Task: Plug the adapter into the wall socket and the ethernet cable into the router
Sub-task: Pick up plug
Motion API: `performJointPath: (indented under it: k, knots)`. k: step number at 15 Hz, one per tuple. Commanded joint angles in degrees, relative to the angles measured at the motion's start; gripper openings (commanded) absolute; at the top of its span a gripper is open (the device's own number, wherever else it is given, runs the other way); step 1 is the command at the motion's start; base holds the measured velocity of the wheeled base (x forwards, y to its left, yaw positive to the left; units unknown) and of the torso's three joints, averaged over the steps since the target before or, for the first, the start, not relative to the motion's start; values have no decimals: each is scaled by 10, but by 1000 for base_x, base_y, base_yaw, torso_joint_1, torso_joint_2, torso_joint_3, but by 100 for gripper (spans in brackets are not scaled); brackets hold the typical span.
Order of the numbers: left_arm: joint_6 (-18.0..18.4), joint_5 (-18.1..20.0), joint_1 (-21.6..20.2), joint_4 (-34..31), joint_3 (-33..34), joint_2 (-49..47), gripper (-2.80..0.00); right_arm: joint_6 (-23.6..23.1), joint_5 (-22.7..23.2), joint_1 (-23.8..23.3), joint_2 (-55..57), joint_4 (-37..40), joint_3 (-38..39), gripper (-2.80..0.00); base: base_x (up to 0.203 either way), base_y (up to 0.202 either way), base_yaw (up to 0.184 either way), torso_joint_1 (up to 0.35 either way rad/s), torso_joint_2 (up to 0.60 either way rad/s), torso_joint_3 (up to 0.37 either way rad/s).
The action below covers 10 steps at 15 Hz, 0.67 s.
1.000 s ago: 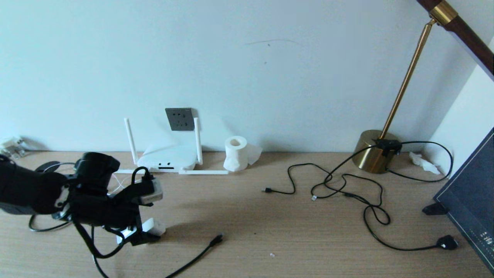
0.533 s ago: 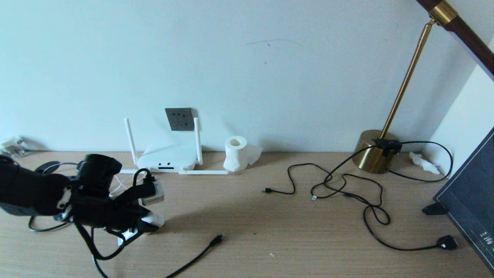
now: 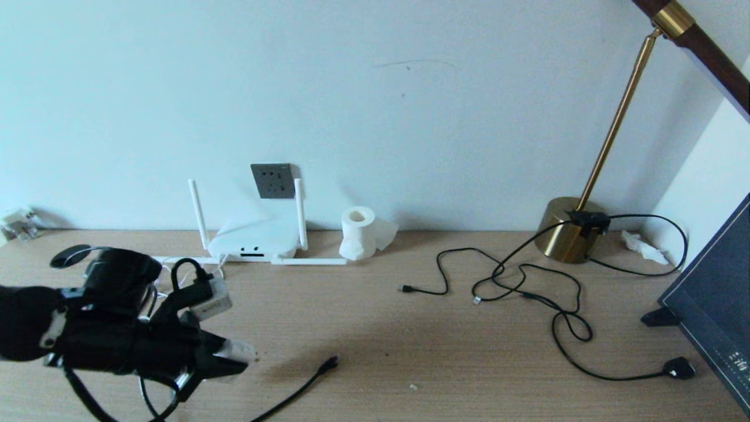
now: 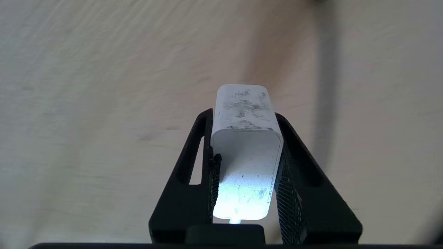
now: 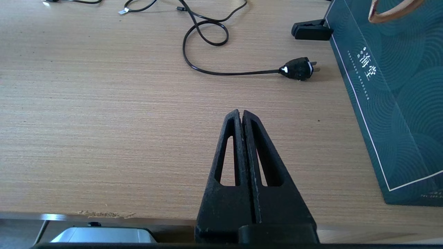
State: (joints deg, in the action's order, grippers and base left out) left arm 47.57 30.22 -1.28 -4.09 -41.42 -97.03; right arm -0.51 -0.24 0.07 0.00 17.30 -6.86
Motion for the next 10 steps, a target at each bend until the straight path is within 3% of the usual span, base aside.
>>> performJointPath:
  k: [1, 3, 5, 7, 10]
  knots:
    - [-23, 33, -5, -14, 7, 54, -280, 0, 0, 0, 0, 1, 0, -280, 0, 0, 0, 0, 0, 0]
    - [-55, 55, -6, -47, 24, 82, -280, 0, 0, 0, 0, 1, 0, -280, 0, 0, 0, 0, 0, 0]
    - [-63, 62, -4, -53, 37, 92, -280, 0, 0, 0, 0, 1, 0, -280, 0, 0, 0, 0, 0, 0]
    - [-97, 68, -2, -53, 38, 113, -280, 0, 0, 0, 0, 1, 0, -280, 0, 0, 0, 0, 0, 0]
    - [-265, 101, 0, -49, 14, 174, -280, 0, 0, 0, 0, 1, 0, -280, 0, 0, 0, 0, 0, 0]
